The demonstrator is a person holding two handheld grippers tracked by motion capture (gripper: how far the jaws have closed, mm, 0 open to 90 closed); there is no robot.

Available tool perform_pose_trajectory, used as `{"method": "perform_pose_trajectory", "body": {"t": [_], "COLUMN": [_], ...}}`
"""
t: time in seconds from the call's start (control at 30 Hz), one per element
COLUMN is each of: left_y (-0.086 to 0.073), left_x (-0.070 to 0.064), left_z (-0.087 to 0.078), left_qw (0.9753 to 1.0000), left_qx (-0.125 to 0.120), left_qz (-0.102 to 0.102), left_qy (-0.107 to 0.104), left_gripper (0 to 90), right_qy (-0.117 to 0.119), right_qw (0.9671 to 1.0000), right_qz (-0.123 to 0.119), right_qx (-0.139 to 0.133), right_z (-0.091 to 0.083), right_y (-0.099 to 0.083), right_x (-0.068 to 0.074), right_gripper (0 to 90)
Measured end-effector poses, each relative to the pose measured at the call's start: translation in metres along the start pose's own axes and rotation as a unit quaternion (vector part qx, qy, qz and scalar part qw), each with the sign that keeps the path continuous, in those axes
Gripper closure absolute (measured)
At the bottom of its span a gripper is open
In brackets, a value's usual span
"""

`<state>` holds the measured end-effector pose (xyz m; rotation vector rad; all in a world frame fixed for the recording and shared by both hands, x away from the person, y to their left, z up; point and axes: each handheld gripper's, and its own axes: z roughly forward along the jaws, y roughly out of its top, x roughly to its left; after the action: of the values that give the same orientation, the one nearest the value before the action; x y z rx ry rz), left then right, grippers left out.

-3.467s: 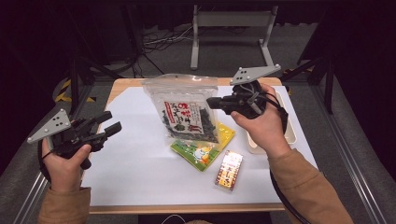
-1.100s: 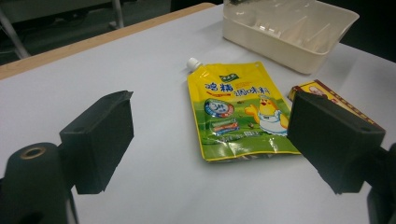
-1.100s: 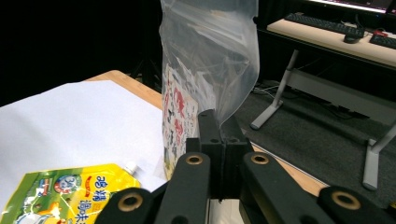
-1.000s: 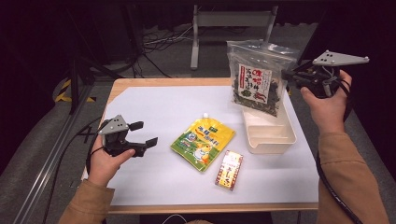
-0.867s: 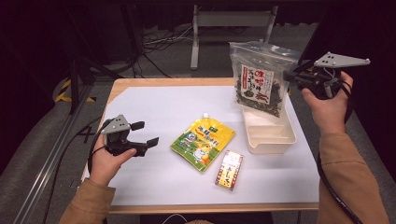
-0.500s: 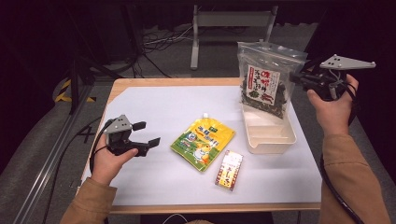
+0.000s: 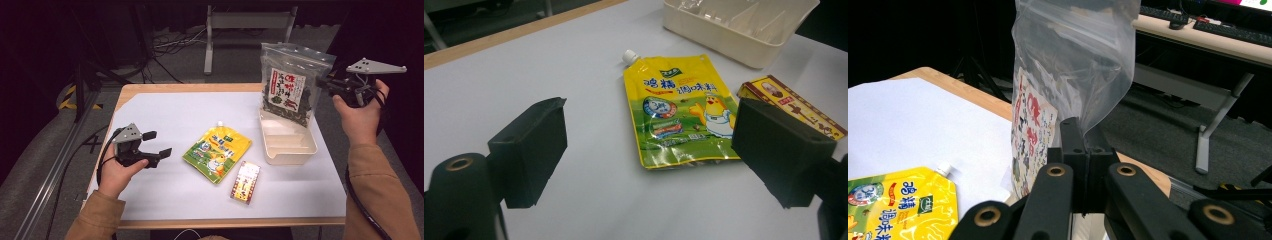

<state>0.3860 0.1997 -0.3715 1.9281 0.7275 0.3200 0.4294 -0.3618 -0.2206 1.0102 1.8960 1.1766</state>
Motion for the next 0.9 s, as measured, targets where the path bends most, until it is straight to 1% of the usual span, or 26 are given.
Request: {"method": "perform_pose_trajectory", "body": {"t": [0.1, 0.17, 0.23, 0.33, 0.37, 0.57, 0.73, 0.8, 0.87, 0.9], "left_y": [0.0, 0.0, 0.0, 0.0, 0.0, -0.001, -0.001, -0.001, -0.001, -0.001], "left_x": [0.0, 0.0, 0.001, 0.001, 0.0, 0.001, 0.0, 0.0, 0.0, 0.0], "left_z": [0.0, 0.0, -0.001, -0.001, -0.001, 0.0, 0.001, 0.002, 0.003, 0.004], "left_qw": [1.0, 1.0, 1.0, 1.0, 1.0, 1.0, 1.0, 1.0, 1.0, 1.0], "left_qx": [0.001, 0.001, 0.001, 0.0, 0.0, 0.001, 0.003, 0.003, 0.005, 0.007], "left_qz": [0.0, -0.002, 0.002, -0.001, -0.001, -0.002, 0.0, -0.003, 0.002, -0.001], "left_qy": [-0.001, -0.001, 0.002, 0.001, 0.001, -0.001, -0.001, 0.0, 0.0, -0.002], "left_gripper": [15.1, 15.1, 15.2, 15.2, 15.2, 15.2, 15.2, 15.1, 15.1, 15.1], "right_qy": [-0.003, -0.007, -0.007, -0.005, -0.001, 0.008, 0.009, 0.011, 0.012, 0.008], "right_qw": [1.0, 0.9999, 0.9998, 0.9997, 0.9998, 0.9998, 0.9992, 0.9992, 0.999, 0.9988], "right_qz": [-0.002, -0.009, -0.015, -0.014, -0.007, -0.001, 0.007, 0.017, 0.026, 0.03], "right_qx": [0.002, 0.01, 0.015, 0.021, 0.021, 0.02, 0.037, 0.035, 0.035, 0.039], "right_z": [0.0, 0.002, 0.005, 0.008, 0.011, 0.017, 0.024, 0.025, 0.023, 0.023], "right_y": [-0.001, -0.002, -0.004, -0.006, -0.009, -0.016, -0.024, -0.028, -0.031, -0.033], "right_x": [0.0, 0.002, 0.004, 0.005, 0.004, 0.005, 0.006, 0.004, 0.001, 0.0], "right_gripper": [90.0, 90.0, 90.0, 90.0, 90.0, 90.0, 90.0, 90.0, 90.0, 90.0]}}
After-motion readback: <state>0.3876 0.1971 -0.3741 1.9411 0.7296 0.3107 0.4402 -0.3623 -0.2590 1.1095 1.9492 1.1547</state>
